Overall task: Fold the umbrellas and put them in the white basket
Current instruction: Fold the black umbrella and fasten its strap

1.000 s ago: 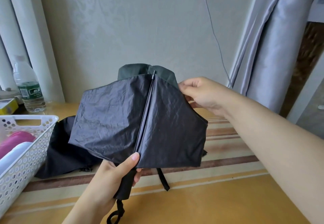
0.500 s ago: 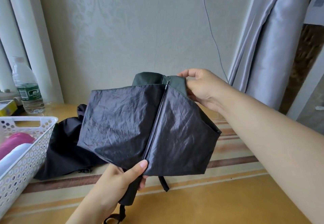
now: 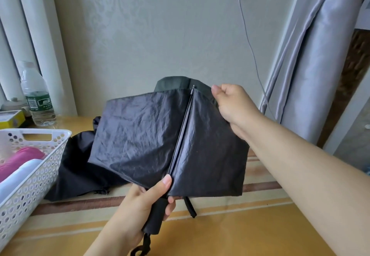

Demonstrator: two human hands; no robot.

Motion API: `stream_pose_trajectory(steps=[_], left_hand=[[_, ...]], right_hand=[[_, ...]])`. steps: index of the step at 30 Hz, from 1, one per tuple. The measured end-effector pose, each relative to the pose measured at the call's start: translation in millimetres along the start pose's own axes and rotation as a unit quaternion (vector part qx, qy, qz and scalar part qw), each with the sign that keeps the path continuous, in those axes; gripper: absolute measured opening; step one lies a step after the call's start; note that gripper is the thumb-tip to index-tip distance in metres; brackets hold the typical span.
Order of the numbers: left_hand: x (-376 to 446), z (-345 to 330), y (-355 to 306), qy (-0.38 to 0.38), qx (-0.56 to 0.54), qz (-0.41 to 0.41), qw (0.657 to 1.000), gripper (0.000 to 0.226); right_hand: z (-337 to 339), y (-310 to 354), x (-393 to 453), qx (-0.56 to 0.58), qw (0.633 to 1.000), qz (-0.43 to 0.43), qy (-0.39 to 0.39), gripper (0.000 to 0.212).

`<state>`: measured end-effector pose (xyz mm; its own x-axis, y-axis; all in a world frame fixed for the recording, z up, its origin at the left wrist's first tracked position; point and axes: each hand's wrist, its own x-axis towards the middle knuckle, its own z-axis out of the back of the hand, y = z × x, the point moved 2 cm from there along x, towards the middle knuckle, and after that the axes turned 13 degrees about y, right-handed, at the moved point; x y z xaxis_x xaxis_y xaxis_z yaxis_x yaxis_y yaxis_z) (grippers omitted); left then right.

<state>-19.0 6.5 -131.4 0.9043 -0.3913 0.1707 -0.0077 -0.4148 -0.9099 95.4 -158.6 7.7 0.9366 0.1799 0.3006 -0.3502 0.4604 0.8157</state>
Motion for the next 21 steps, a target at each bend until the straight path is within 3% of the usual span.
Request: stream_pose_trajectory(steps=[2,4,7,11,14,17,19,21], left_hand=[[0.1,-1.8,0.0,0.0,-0.009,-0.002,1.0,0.022],[-0.4,-2.1,-2.4,0.002,-0.022,-0.006,1.0,0.024],[-0.7,-1.1,-4.1,0.022,-0.058,-0.012,0.998,0.037],[0.3,-3.7,0.0,0.067,-0.14,0.004,0.988,0.04],[0.6,-3.0,2.7,0.069,-0.188,0.03,0.979,0.042],[3.0,-1.9,3.3,0.048,-0.169,0.037,0.984,0.042],[4.4,-2.1,3.7,0.018,-0.135,0.042,0.99,0.036],[5.6,-3.9,3.3,-0.028,-0.088,0.051,0.994,0.028]], right_hand=[[-1.1,1.7,0.2,-0.174,0.982,0.048,-0.047,0.039],[-0.6,6.7,-3.7,-0.267,0.952,0.134,-0.073,0.034],[5.1,8.7,-3.0,-0.233,0.949,0.204,-0.065,0.031],[1.0,-4.5,3.3,-0.173,0.965,0.18,-0.082,0.045],[-6.5,-10.7,0.7,-0.251,0.948,0.171,-0.099,0.045],[-0.2,0.5,1.3,-0.376,0.91,0.135,-0.11,0.029],[2.8,21.5,-10.7,-0.412,0.871,0.218,-0.155,0.014],[-7.8,41.5,-38.4,-0.385,0.847,0.323,-0.172,0.012]])
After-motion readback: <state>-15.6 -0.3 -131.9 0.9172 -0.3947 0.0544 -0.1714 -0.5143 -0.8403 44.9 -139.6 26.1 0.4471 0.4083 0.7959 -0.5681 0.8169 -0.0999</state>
